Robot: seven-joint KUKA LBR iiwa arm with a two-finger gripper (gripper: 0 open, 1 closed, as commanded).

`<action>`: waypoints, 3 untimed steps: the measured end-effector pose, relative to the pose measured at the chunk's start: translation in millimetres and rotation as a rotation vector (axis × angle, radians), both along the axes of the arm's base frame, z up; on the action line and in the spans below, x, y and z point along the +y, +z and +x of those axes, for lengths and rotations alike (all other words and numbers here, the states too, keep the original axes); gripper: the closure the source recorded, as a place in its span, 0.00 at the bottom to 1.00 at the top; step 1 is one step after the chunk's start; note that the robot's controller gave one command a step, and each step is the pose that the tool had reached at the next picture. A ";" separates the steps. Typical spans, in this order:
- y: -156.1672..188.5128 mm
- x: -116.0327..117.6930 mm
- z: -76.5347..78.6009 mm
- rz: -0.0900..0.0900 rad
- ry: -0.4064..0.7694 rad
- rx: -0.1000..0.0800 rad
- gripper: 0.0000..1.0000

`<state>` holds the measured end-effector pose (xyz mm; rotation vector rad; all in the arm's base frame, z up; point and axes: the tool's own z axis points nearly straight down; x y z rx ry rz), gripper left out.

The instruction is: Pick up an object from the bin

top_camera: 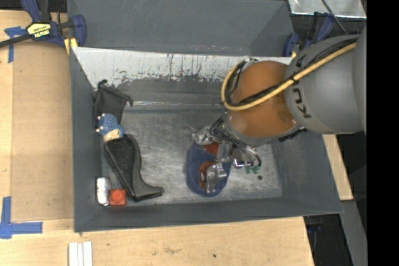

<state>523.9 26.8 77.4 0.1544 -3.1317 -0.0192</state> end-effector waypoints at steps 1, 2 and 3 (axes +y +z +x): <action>0.7 0.1 0.2 0.000 0.000 -0.002 1.00; 122.4 27.6 -5.6 -0.011 0.406 -0.018 1.00; 196.3 30.0 2.1 -0.011 0.381 -0.020 1.00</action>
Offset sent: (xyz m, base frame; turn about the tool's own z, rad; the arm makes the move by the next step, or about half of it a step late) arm 0.0000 0.0000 0.0000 0.0000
